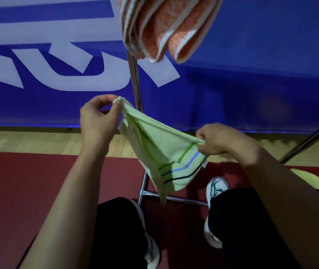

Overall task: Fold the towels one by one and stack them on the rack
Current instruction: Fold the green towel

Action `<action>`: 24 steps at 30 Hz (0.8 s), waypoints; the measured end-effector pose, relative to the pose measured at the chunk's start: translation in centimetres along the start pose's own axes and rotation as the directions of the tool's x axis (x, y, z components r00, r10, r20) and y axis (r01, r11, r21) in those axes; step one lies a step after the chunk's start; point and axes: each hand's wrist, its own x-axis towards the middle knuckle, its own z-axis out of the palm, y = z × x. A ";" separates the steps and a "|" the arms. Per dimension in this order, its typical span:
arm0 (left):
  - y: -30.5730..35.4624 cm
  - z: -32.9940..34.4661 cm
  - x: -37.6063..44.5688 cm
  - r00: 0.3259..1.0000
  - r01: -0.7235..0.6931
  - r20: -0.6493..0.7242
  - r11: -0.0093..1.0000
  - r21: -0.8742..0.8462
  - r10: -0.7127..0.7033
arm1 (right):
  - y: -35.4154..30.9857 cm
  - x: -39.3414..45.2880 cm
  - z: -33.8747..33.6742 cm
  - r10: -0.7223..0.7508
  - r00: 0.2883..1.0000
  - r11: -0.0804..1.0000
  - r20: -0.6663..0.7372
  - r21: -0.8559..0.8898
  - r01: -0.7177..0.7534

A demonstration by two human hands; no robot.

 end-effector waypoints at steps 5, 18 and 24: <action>-0.4 -0.6 0.0 0.999 0.041 -0.026 0.998 -0.043 -0.043 | 2.0 0.0 -0.6 -0.019 1.000 0.999 -0.025 0.043 0.020; -1.0 -1.8 0.8 0.947 0.174 0.209 0.938 0.301 -0.243 | 4.4 -0.7 -2.0 -0.018 0.931 0.941 -0.365 0.309 0.140; -0.9 -0.1 -1.4 0.771 -0.130 0.583 0.834 0.535 -0.254 | 1.6 -2.8 -2.8 -0.218 0.844 0.767 -0.491 0.448 0.459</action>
